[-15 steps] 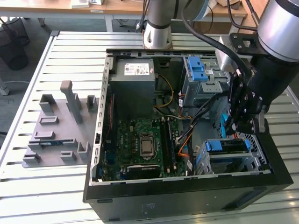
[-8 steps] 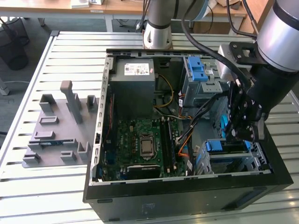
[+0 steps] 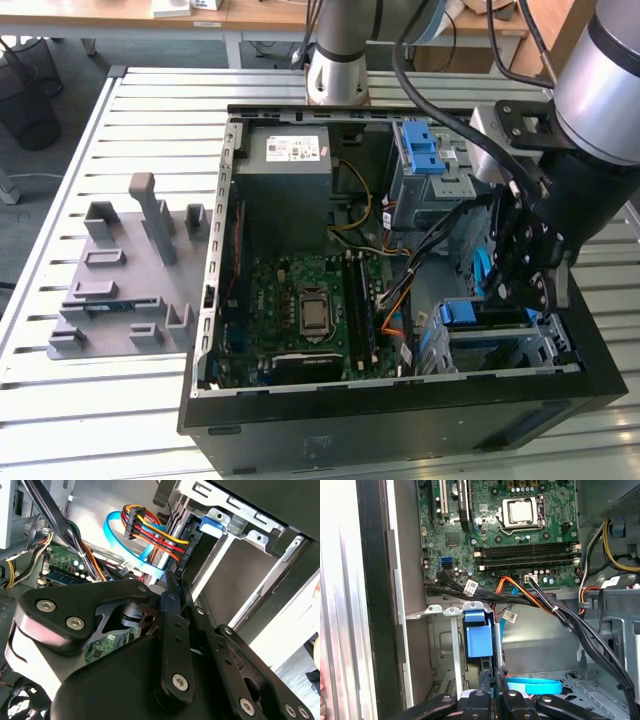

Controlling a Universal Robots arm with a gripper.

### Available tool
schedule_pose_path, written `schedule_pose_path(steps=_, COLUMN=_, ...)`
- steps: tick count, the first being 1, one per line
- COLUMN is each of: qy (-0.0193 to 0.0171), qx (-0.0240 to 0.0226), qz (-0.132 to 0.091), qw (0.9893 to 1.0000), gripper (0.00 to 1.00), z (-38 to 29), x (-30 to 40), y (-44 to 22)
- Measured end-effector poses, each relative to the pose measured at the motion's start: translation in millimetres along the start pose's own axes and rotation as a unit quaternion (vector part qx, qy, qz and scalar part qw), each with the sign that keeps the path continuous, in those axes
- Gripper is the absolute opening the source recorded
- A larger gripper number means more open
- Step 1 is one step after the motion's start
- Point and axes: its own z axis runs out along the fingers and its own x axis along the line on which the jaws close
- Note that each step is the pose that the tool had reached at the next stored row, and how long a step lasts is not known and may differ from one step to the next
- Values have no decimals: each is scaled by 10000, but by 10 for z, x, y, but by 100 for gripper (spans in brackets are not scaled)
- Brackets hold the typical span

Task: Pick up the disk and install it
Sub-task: 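Insert the second disk wire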

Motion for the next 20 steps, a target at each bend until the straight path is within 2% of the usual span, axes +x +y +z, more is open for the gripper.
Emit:
schedule_pose_path(steps=4, qy=-17, qx=-3, qz=1, qw=10000, gripper=16, z=18, x=-1, y=-9)
schedule_pose_path(steps=20, qy=-21, qx=-10, qz=1, qw=10000, gripper=16, z=49, x=-6, y=-47)
